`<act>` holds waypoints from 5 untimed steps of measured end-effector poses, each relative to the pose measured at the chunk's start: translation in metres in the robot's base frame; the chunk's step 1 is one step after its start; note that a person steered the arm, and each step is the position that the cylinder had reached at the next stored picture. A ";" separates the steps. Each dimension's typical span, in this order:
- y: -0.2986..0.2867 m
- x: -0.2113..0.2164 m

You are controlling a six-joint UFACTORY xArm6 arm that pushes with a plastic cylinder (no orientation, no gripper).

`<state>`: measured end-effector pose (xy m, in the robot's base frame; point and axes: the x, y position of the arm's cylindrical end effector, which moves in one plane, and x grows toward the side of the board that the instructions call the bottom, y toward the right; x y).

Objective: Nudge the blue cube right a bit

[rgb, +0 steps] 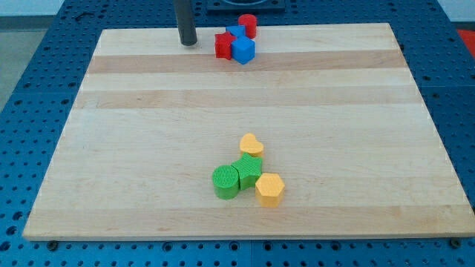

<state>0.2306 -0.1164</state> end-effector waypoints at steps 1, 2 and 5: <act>0.000 0.056; 0.017 0.115; 0.156 0.067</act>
